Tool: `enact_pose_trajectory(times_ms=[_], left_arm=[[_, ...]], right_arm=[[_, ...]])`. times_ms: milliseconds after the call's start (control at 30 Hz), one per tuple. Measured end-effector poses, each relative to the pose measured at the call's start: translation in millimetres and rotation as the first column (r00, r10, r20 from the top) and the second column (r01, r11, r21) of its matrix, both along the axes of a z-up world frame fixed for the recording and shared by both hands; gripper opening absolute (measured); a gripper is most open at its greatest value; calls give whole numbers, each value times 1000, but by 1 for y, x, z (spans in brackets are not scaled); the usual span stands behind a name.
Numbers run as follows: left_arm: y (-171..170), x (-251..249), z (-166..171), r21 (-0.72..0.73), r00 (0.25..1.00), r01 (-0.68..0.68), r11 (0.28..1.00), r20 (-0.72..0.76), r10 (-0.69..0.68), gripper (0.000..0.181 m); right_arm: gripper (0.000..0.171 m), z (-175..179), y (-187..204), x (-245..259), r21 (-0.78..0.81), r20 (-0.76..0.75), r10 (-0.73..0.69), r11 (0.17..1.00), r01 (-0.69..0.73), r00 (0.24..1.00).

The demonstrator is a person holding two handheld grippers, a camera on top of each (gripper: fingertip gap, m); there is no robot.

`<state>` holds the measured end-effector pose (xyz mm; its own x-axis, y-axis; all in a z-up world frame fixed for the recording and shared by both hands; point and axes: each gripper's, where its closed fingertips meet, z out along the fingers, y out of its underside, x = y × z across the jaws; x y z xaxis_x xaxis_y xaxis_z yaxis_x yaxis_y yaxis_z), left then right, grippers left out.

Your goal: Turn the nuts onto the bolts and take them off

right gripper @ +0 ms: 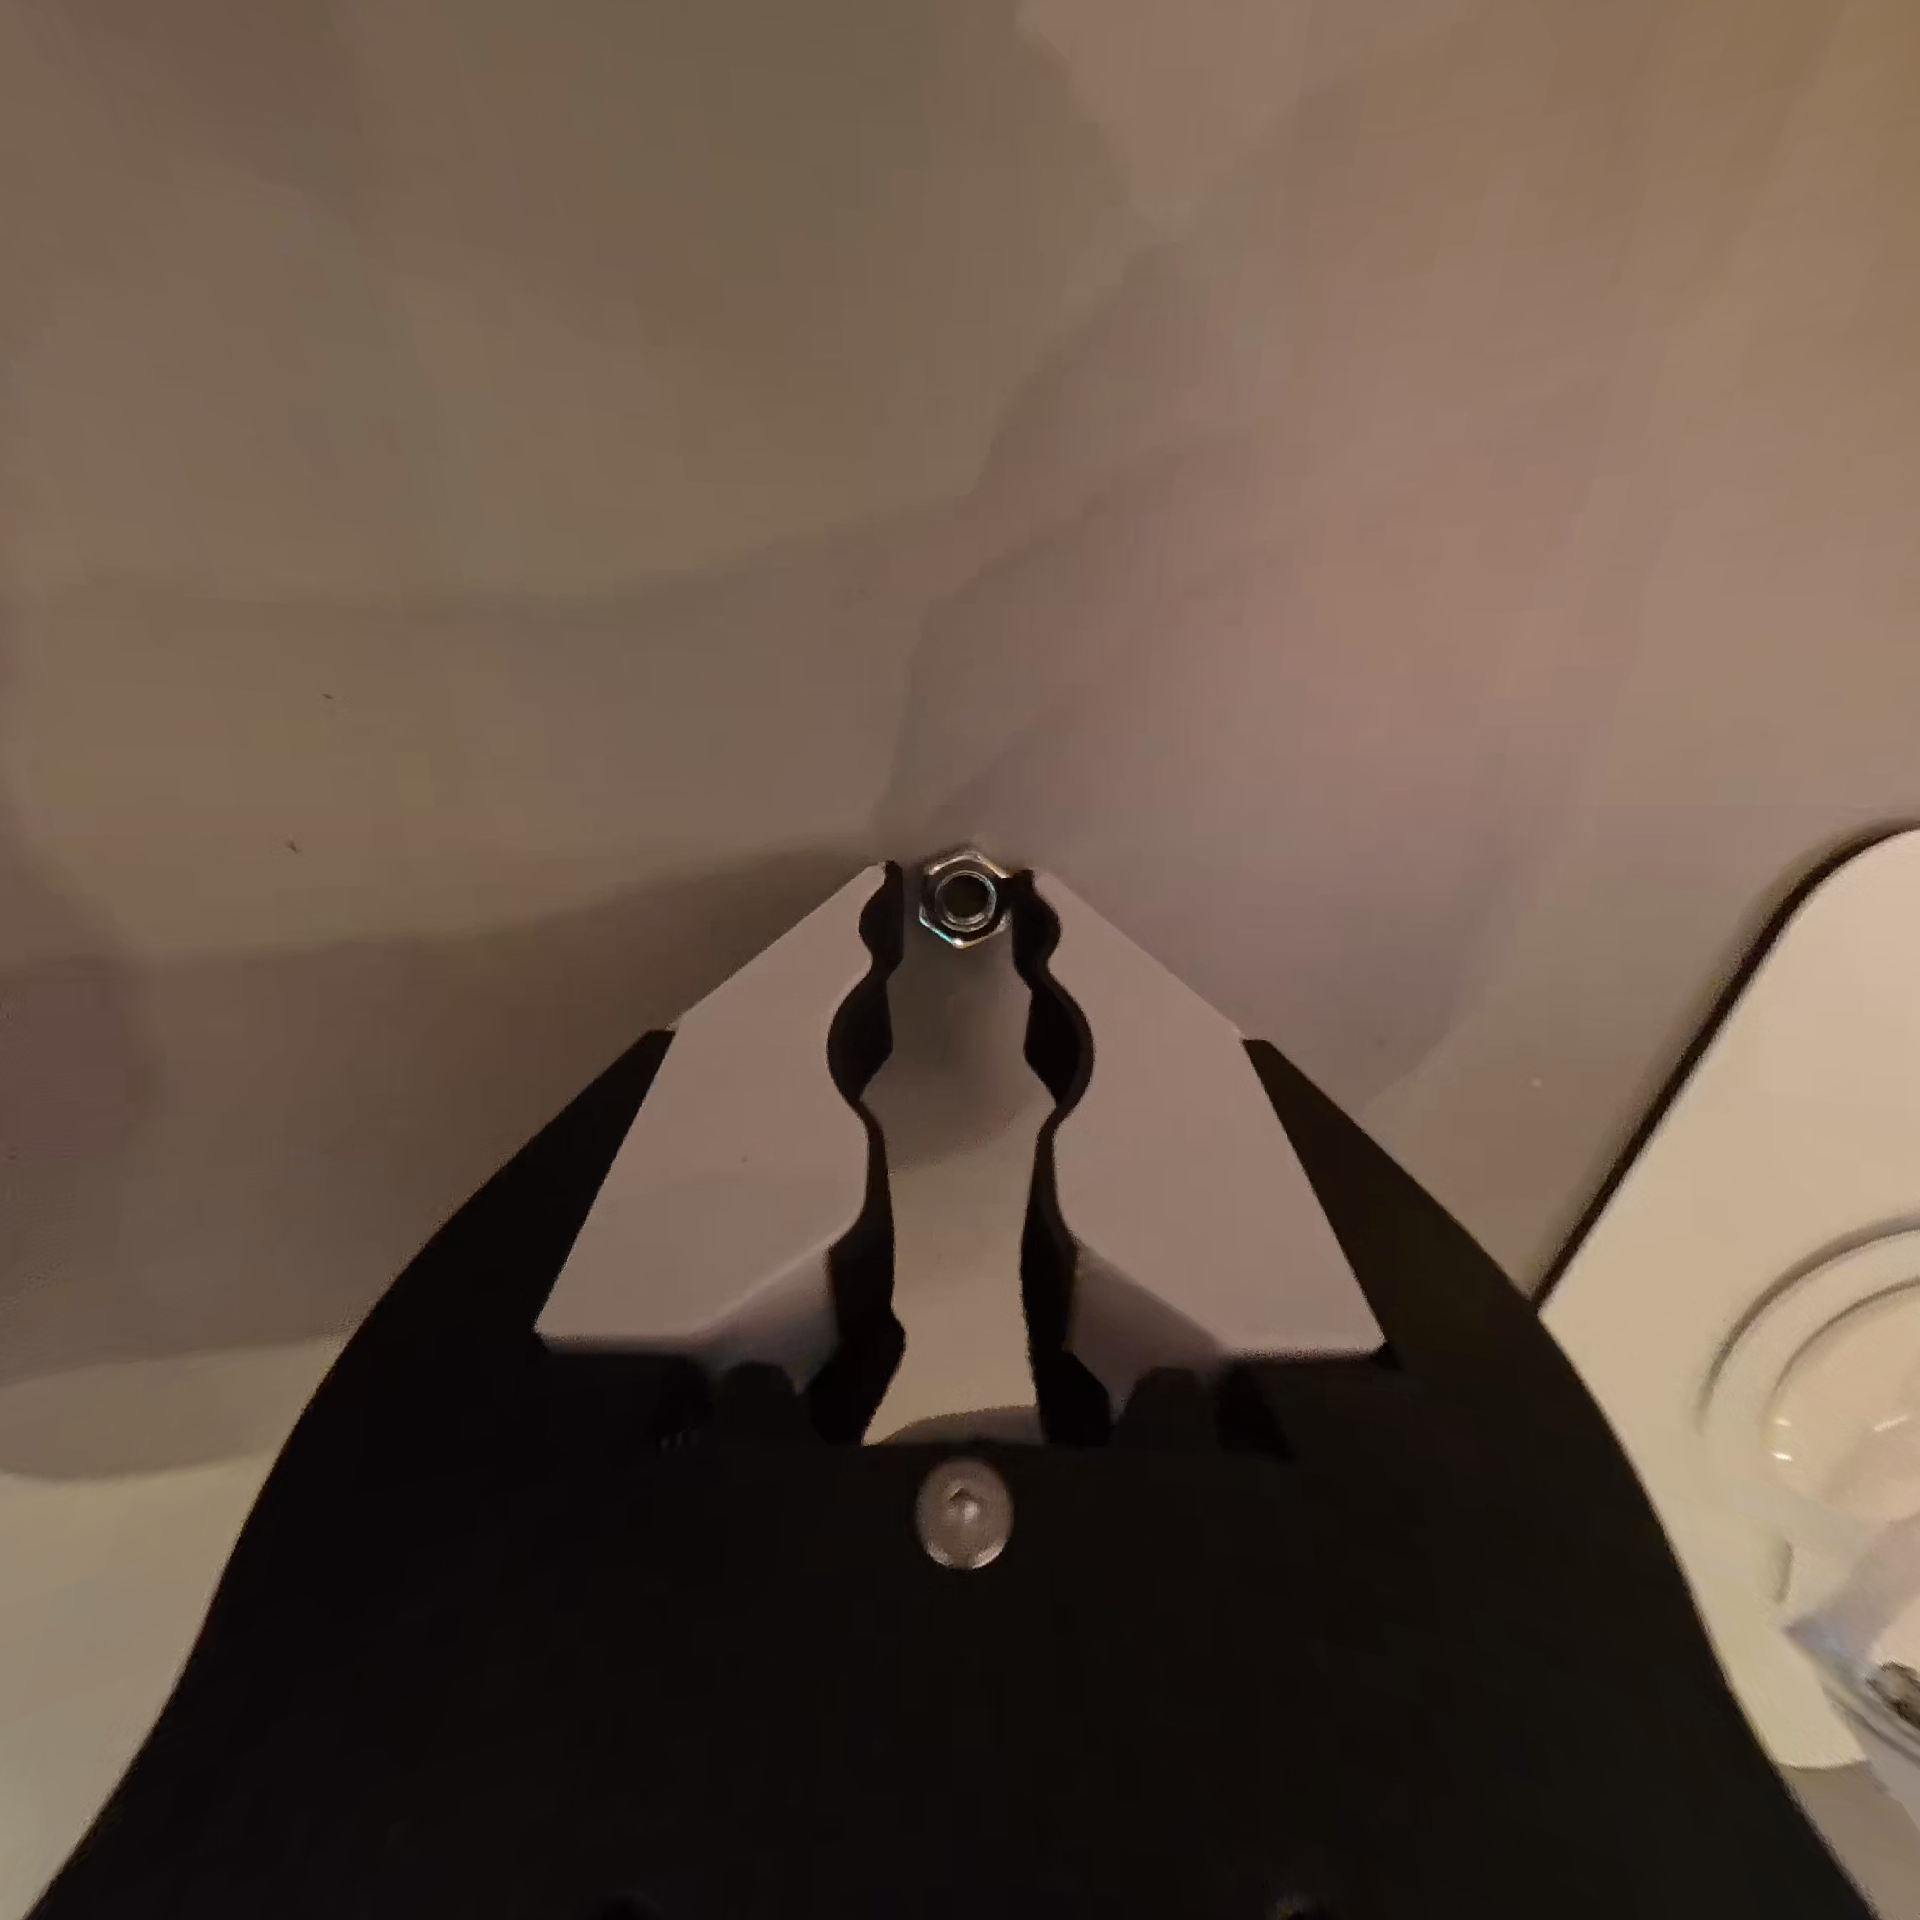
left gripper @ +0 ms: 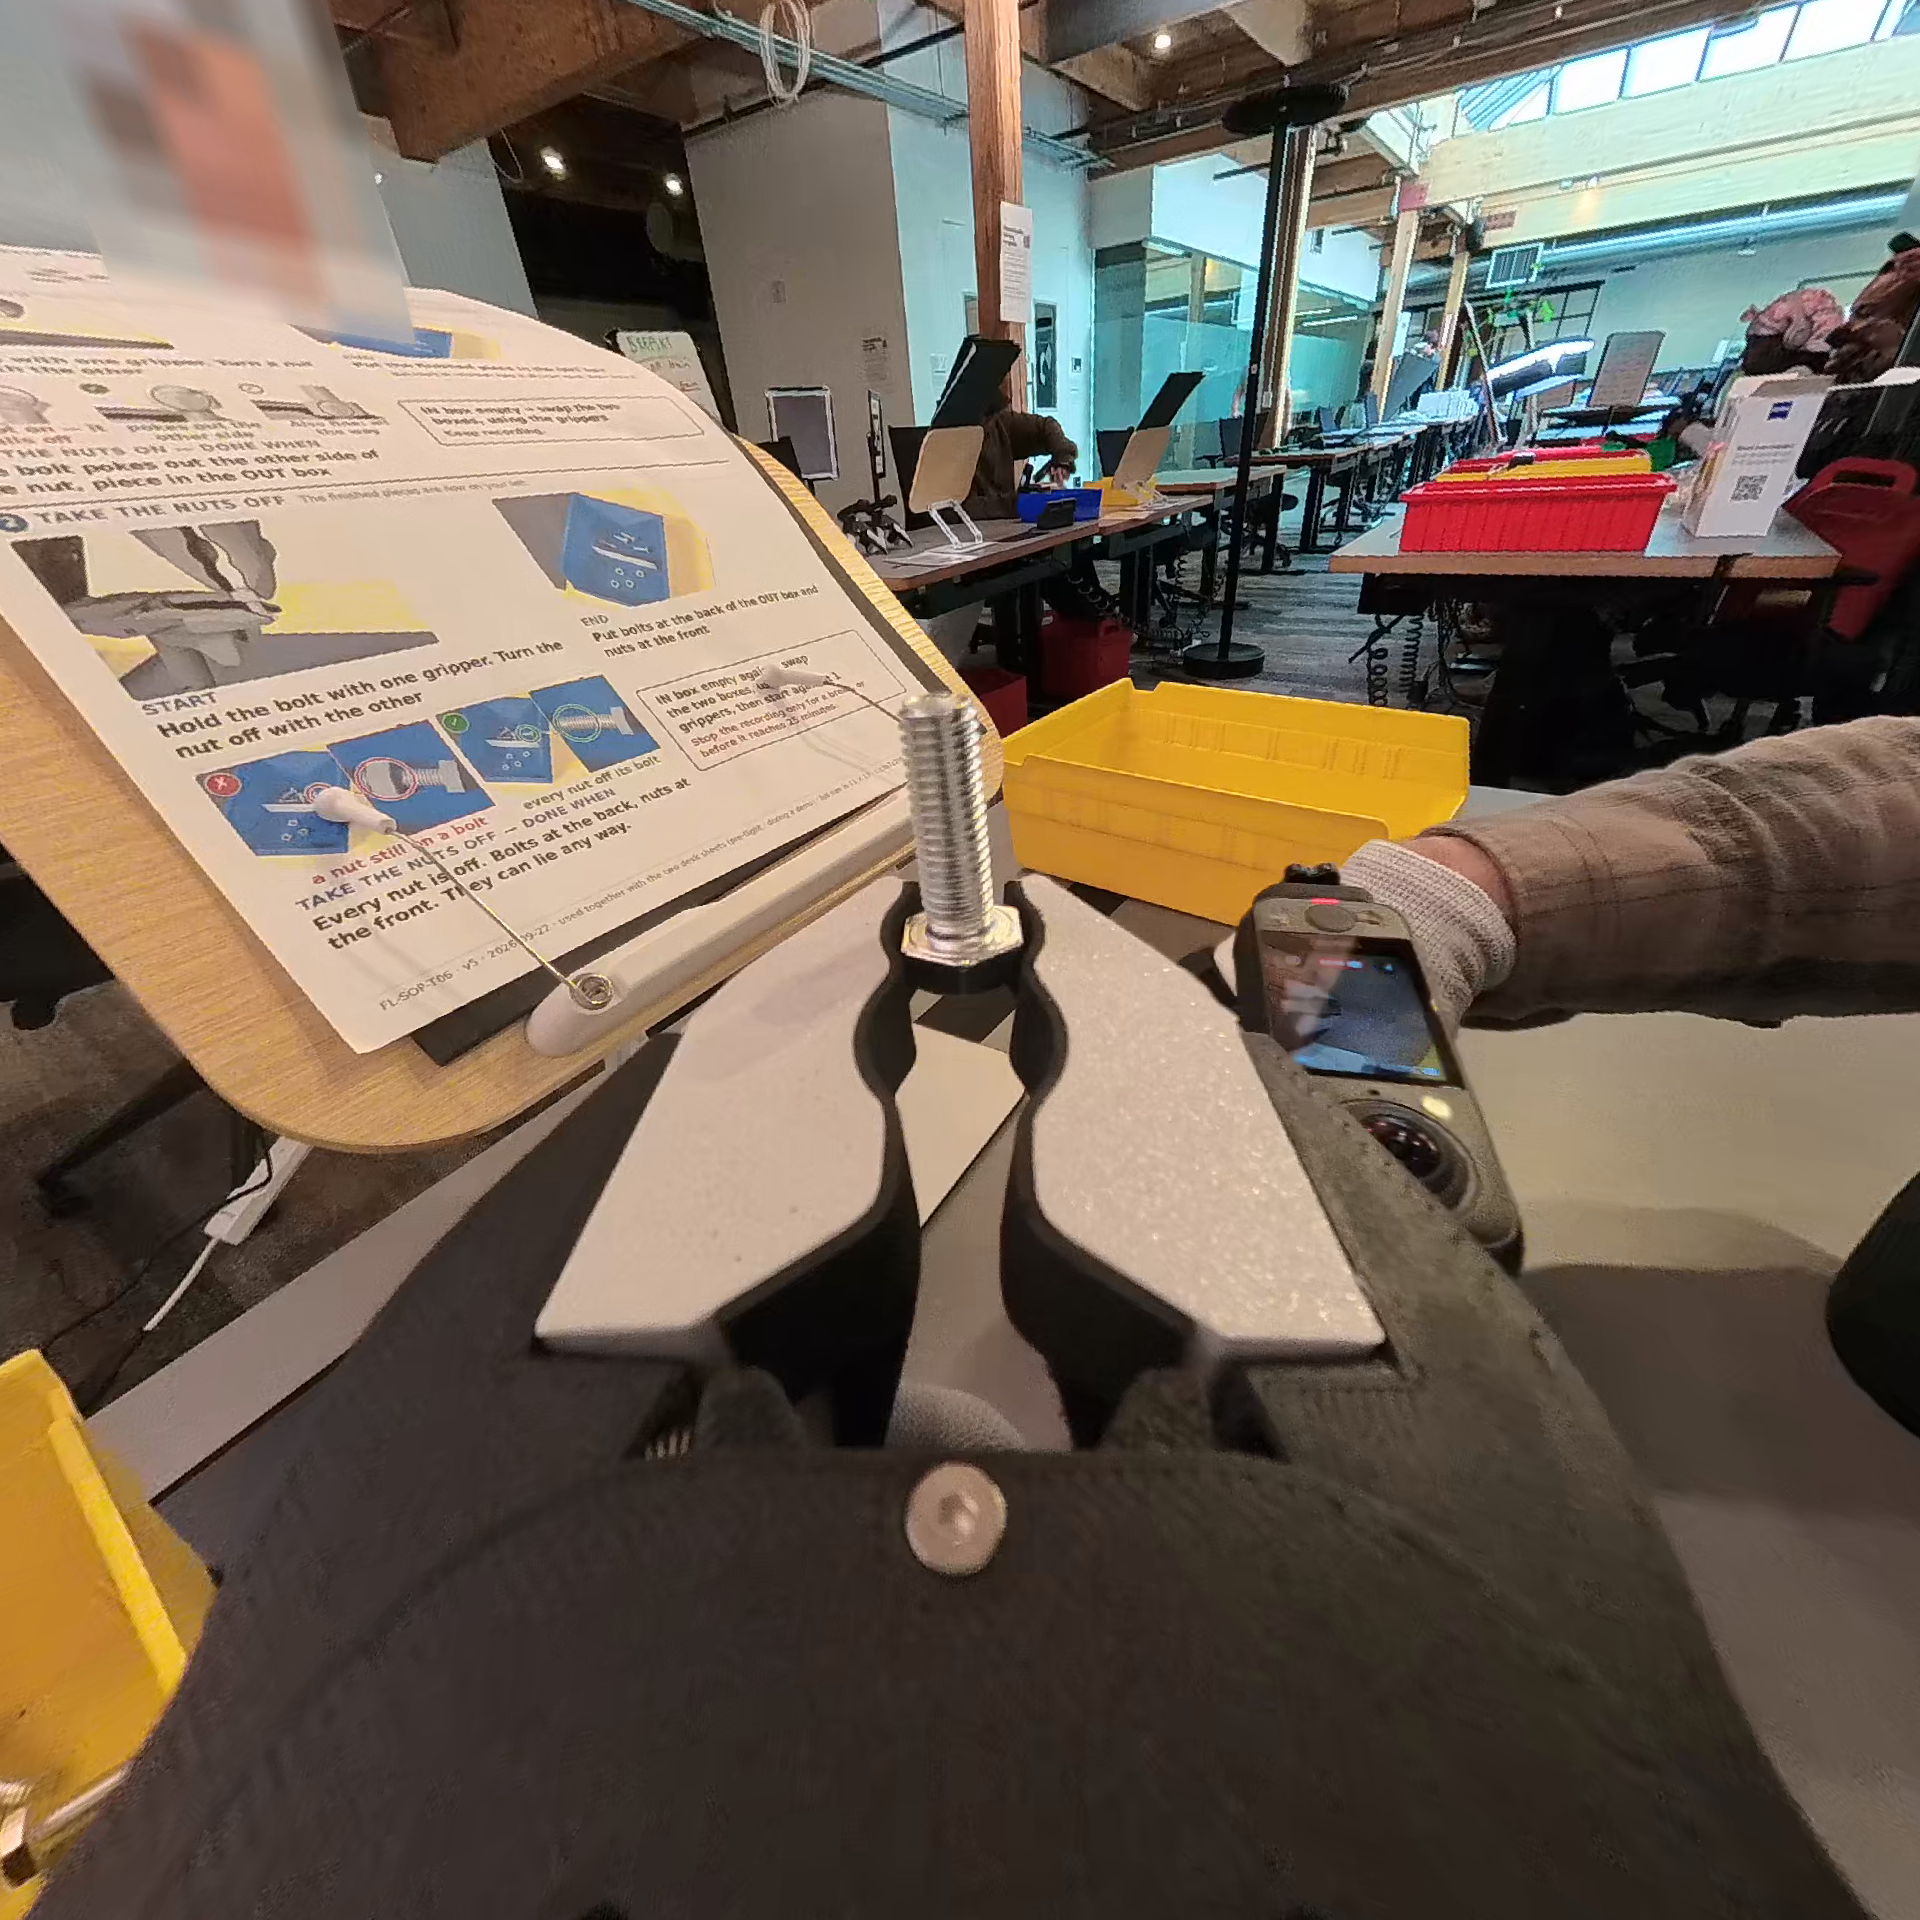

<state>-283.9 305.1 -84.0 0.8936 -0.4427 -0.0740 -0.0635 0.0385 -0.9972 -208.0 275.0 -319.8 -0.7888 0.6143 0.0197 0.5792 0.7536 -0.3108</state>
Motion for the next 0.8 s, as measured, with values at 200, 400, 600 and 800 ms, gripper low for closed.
enact_pose_trajectory(times_ms=[200,400,600,800], left_arm=[[2,2,-4,-12,1000,9,1000,-1,-9,15],[0,5,-6,-29,999,43,999,11,-42,15],[-1,33,-16,-52,984,177,983,24,-176,15],[-5,63,-12,-21,958,286,958,29,-285,15]], right_arm=[[15,4,-1,-1,-61,-24,-49,997,47,999],[15,94,0,14,-150,-147,-32,989,10,989],[16,213,4,20,-90,-228,36,994,-58,973],[15,281,-10,8,-16,-213,108,993,-114,971]])
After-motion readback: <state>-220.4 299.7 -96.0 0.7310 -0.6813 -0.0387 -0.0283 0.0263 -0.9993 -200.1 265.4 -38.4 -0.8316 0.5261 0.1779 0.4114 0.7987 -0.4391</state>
